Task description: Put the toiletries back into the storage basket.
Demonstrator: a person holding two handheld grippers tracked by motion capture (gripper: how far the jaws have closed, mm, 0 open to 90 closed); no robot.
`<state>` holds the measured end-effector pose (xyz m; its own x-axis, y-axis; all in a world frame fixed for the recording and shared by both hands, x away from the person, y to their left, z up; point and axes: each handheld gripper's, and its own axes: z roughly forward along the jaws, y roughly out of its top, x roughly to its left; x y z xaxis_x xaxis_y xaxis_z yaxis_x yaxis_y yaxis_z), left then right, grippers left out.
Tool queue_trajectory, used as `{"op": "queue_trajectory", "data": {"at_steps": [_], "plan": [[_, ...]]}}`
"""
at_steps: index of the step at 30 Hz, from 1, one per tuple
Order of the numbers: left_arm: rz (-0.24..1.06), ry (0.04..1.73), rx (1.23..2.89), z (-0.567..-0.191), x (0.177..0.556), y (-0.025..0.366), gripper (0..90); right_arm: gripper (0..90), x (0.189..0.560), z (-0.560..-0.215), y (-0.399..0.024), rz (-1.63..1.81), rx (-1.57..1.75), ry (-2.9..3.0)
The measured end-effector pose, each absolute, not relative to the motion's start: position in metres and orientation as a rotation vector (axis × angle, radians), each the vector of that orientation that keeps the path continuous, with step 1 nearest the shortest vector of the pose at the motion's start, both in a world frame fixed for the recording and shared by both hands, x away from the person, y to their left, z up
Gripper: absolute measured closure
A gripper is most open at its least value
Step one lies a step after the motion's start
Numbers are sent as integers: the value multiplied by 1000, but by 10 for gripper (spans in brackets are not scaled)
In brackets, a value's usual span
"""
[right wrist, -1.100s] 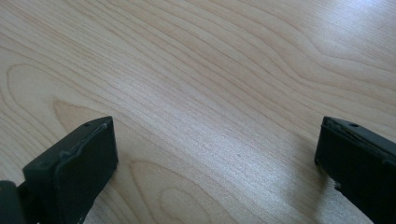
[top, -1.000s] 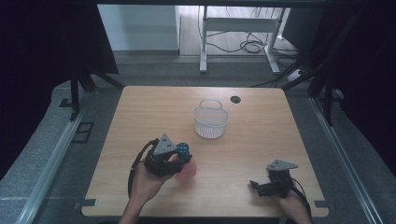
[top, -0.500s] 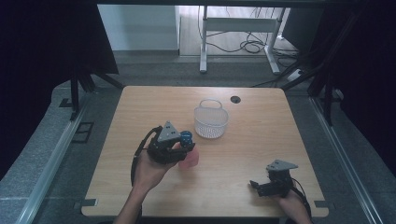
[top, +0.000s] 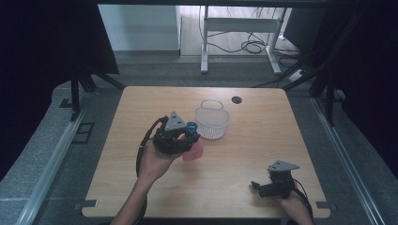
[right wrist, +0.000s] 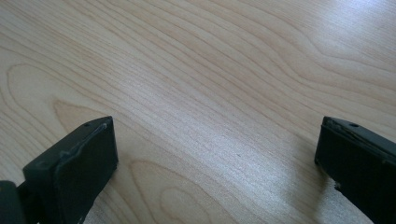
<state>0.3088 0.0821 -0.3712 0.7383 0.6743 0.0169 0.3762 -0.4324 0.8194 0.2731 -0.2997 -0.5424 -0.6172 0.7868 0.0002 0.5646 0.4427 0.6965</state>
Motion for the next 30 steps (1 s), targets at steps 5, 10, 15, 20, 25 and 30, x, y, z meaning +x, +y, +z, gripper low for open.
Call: {"op": "queue_trajectory", "data": {"at_steps": [5,10,15,20,25,30], "plan": [[445,787,2071,-365,318,76,531,0,273,-542,-300,964,1155,2375],[447,788,2064,-360,326,71,531,0,273,-542,-300,963,1155,2375],[457,789,2069,-355,335,65,531,0,273,-542,-300,963,1156,2375],[453,791,2064,-352,342,60,531,0,273,-542,-300,964,1156,2375],[455,797,2056,-348,351,53,531,0,273,-543,-300,966,1157,2372],[460,801,2051,-346,358,49,531,0,273,-543,-300,967,1155,2372]]}}
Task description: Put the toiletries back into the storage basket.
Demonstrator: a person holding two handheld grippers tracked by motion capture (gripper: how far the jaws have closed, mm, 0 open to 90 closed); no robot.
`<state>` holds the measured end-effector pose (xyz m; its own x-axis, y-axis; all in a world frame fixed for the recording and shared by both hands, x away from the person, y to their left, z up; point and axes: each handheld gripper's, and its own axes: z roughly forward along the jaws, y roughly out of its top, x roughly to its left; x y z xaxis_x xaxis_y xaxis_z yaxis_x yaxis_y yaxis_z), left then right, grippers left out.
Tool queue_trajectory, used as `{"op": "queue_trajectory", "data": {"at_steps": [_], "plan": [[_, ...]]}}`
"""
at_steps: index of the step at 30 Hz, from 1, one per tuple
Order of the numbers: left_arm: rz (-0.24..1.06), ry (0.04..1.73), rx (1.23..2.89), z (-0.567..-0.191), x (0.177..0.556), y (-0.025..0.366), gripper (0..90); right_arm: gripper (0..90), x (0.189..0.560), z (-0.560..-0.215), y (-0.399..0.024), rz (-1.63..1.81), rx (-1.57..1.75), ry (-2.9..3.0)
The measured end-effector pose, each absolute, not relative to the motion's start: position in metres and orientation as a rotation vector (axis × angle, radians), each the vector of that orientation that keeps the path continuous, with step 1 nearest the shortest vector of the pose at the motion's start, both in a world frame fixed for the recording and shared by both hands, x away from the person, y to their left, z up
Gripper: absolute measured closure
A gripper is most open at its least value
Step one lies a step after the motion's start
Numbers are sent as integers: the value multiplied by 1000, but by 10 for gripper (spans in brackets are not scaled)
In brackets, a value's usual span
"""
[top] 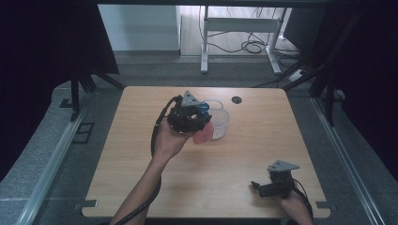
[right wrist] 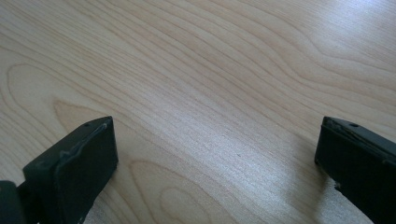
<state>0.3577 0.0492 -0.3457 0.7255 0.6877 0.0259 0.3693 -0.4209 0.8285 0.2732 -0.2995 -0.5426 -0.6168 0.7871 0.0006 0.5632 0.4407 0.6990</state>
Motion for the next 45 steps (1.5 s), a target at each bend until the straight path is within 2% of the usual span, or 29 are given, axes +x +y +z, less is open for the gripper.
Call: {"op": "queue_trajectory", "data": {"at_steps": [23,45], "plan": [[524,826,2033,-325,397,25,531,0,273,-543,-299,971,1159,2371],[552,893,2010,-339,430,-2,531,0,273,-543,-300,970,1155,2372]]}}
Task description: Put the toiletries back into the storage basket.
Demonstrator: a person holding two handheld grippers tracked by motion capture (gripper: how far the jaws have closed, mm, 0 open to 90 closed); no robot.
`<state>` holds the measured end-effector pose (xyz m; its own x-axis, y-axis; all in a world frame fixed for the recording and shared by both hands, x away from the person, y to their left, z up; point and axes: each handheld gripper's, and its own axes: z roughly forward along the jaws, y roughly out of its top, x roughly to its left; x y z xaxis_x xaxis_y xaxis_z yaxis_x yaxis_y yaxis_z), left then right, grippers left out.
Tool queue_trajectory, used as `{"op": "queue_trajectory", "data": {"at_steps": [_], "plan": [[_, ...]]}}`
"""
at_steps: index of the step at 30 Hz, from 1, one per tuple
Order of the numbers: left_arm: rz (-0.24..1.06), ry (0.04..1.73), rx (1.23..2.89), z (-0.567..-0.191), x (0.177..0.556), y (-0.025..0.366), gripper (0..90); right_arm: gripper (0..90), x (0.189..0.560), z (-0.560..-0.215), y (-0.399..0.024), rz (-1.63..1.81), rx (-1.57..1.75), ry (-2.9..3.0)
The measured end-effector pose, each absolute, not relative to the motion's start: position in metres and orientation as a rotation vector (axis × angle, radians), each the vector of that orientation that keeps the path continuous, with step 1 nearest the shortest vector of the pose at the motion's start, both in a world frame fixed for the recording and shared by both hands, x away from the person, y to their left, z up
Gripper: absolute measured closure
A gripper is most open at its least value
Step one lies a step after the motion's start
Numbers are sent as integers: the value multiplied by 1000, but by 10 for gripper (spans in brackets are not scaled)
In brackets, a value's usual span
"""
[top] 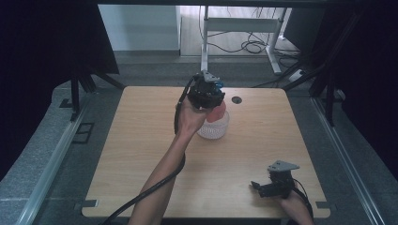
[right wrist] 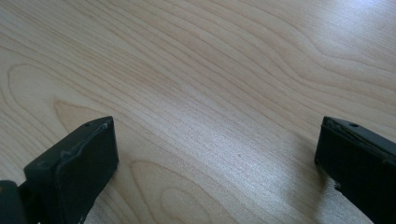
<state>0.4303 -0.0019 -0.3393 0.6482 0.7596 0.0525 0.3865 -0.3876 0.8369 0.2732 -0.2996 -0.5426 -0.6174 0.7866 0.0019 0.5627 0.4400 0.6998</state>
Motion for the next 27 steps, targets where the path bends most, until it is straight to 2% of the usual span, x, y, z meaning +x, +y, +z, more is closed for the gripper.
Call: {"op": "queue_trajectory", "data": {"at_steps": [27], "plan": [[539,958,2019,-379,445,-14,531,0,273,-543,-299,972,1156,2372]]}}
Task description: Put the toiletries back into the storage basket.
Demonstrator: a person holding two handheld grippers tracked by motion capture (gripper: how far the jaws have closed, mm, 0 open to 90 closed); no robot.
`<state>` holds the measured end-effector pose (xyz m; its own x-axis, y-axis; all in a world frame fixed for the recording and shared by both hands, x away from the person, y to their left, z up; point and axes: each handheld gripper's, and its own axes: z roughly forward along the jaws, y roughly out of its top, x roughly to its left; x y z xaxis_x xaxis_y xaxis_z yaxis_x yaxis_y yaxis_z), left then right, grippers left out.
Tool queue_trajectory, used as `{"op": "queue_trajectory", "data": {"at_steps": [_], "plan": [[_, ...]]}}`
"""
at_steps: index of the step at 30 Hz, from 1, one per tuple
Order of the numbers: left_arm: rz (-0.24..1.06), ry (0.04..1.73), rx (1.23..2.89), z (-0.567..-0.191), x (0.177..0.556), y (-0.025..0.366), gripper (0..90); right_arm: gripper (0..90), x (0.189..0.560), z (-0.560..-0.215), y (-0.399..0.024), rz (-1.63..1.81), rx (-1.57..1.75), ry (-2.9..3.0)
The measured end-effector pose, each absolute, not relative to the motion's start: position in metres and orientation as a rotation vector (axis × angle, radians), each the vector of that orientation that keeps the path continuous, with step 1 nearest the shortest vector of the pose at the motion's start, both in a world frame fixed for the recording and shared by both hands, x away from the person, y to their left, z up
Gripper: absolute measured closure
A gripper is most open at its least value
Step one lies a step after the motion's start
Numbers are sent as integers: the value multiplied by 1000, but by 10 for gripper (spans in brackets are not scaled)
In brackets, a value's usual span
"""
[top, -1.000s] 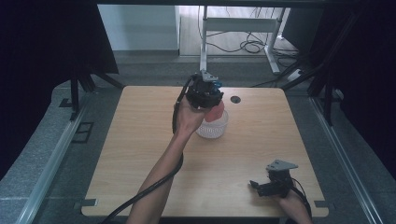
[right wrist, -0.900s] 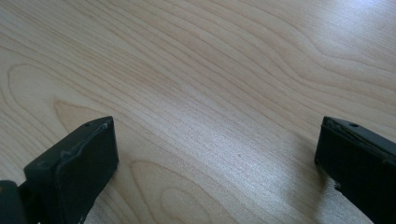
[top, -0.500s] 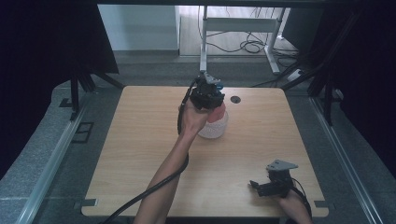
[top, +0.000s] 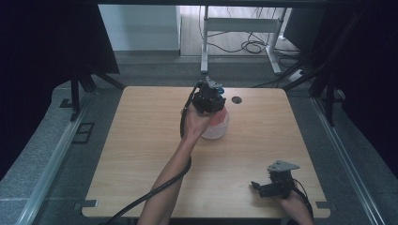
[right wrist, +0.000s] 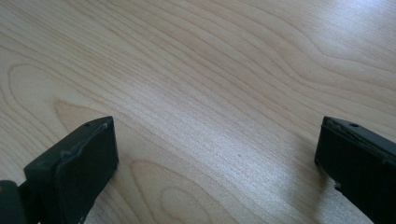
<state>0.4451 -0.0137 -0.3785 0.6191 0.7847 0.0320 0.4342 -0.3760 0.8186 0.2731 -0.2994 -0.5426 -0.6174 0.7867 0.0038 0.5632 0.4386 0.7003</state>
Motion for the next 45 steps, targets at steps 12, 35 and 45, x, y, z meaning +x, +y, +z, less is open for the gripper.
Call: {"op": "queue_trajectory", "data": {"at_steps": [12,35,45], "plan": [[538,970,2036,-392,445,-14,531,0,273,-543,-300,969,1149,2376],[534,1015,2032,-418,448,-13,531,0,273,-543,-300,971,1148,2376],[537,1023,2036,-426,448,-14,530,0,273,-543,-300,971,1146,2376]]}}
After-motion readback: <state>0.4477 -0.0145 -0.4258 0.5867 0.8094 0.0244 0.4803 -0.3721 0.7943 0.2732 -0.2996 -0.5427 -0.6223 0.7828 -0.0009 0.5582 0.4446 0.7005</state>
